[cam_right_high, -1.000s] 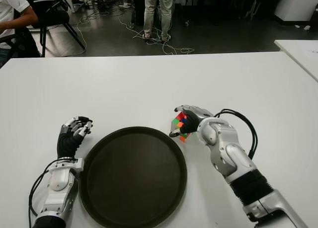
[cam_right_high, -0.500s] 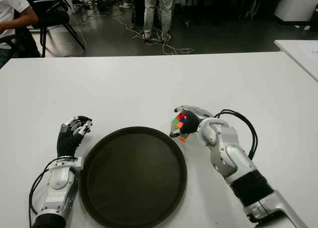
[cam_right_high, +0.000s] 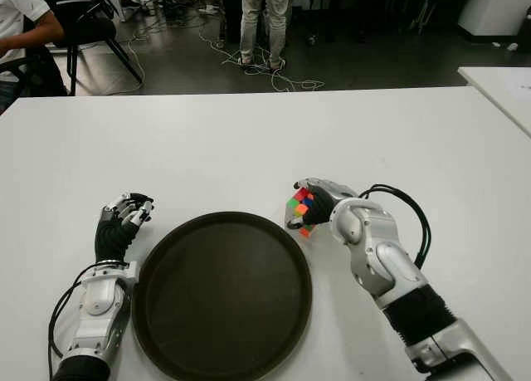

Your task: Pick up the Rubik's Cube and put it in the plate

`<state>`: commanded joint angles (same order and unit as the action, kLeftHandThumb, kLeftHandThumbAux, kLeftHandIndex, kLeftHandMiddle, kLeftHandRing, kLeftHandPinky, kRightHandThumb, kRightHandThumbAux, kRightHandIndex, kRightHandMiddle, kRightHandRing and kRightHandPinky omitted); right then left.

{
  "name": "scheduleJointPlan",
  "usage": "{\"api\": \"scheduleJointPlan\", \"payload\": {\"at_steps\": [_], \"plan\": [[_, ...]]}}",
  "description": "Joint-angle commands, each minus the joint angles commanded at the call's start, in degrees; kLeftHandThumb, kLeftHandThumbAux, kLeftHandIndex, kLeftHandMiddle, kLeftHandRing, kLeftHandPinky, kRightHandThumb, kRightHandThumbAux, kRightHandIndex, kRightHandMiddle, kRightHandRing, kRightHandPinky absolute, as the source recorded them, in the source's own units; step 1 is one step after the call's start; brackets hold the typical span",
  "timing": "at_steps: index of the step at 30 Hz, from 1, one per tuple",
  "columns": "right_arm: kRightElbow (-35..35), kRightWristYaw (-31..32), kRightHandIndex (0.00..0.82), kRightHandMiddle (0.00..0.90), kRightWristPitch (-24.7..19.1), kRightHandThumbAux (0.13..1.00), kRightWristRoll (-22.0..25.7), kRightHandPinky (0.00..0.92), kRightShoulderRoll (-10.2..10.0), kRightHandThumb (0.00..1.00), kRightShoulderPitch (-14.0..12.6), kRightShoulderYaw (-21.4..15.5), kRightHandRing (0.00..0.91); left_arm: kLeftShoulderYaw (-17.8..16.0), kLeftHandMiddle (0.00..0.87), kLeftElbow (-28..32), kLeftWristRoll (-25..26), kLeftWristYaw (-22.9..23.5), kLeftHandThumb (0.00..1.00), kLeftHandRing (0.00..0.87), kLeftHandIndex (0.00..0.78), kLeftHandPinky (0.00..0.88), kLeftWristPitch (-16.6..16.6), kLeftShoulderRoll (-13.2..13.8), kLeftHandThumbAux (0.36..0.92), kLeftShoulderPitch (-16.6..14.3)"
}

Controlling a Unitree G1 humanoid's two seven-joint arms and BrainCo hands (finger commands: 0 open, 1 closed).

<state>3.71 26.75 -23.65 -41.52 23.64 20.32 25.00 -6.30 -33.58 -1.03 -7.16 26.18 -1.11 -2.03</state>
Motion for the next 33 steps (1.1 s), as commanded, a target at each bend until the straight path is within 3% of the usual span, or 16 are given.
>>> {"api": "scheduleJointPlan", "payload": {"at_steps": [15, 33], "plan": [[0.07, -0.76, 0.0, 0.0, 1.75, 0.554, 0.89, 0.089, 0.17, 0.095, -0.95, -0.62, 0.0, -0.11, 0.45, -0.82, 0.17, 0.61, 0.831, 0.414, 0.423, 0.448, 0.41, 0.43, 0.677, -0.25], [0.41, -1.81, 0.0, 0.0, 2.1, 0.568, 0.42, 0.08, 0.12, 0.093, -1.26, -0.53, 0.0, -0.07, 0.444, 0.3, 0.71, 0.64, 0.835, 0.421, 0.437, 0.461, -0.02, -0.09, 0.674, 0.03]]}}
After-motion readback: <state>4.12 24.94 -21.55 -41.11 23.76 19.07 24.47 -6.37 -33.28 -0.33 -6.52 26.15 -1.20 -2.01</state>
